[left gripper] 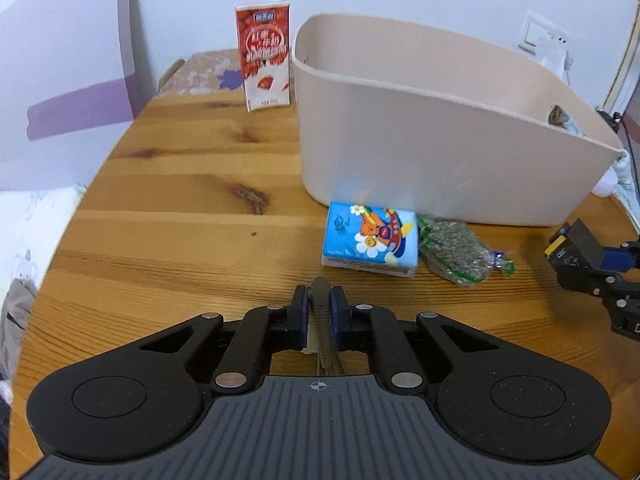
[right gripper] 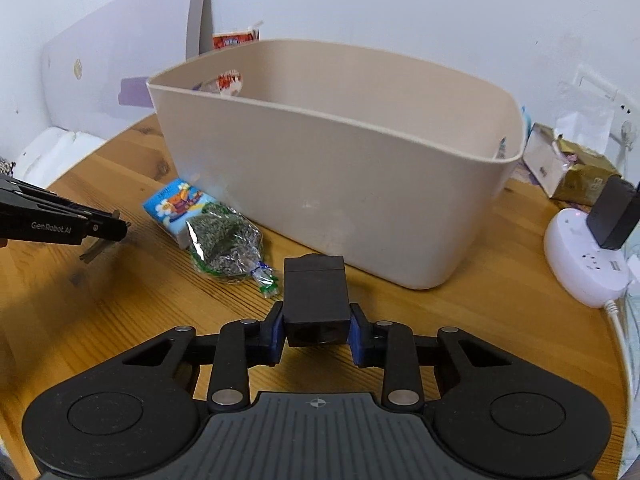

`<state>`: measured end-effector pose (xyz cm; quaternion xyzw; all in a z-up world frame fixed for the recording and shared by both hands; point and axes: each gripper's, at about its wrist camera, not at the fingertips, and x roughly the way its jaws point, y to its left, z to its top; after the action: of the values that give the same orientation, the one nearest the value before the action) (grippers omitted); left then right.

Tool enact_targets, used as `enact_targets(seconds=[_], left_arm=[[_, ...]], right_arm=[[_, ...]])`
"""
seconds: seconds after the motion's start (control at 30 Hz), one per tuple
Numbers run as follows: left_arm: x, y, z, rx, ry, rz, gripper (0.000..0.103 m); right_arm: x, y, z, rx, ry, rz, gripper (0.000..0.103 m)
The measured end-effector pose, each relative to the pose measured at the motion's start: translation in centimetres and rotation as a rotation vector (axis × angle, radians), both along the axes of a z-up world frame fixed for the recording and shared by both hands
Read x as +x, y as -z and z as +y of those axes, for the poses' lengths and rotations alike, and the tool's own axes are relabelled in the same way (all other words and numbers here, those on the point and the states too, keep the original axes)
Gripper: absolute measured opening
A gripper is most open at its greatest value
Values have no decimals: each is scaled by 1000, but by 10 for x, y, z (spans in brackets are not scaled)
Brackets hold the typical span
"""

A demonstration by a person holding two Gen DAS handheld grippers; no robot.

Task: Organize objects
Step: 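Lift the clip and black cube over the bin and release them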

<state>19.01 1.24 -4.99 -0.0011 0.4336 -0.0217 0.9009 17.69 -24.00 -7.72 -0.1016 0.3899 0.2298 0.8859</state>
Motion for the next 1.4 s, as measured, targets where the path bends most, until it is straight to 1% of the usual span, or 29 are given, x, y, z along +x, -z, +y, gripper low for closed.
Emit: enact_targets(seconds=[0.23,0.37,0.53,0.7,0.8,0.93,1.03,1.1,1.2,1.27,1.33,1.4], left_arm=[[-17,-42,-4,0,19,-94,11],[-18,-66,-9,-2,34,-145,11],[-10,-95,-16,3,51,-209,11],[7,-120,-29,15,74,-266,11],[19,-128,-41,25,95,-279,11],[43,-129,-59,27,116,-275,11],[64,-124,-72,22,122,-256,11],[80,-116,-81,33,125,-229,11],[102,-100,-91,57,133,-179,11],[117,-88,-95,60,132,-136,11],[131,-75,-98,67,132,-91,11],[141,-61,-100,90,137,-42,11]], right_arm=[[-20,-37,-17,40,17,-84,29],[-26,-62,-26,57,45,-157,29],[-26,-93,-37,94,73,-232,29],[-15,-113,-42,115,96,-277,29],[-6,-120,-46,124,108,-295,29],[12,-127,-47,138,124,-304,29],[29,-127,-49,167,130,-272,29],[43,-124,-49,172,138,-246,29],[61,-116,-45,157,142,-213,29],[73,-110,-41,145,140,-185,29],[87,-102,-38,137,139,-146,29],[101,-94,-36,131,132,-98,29]])
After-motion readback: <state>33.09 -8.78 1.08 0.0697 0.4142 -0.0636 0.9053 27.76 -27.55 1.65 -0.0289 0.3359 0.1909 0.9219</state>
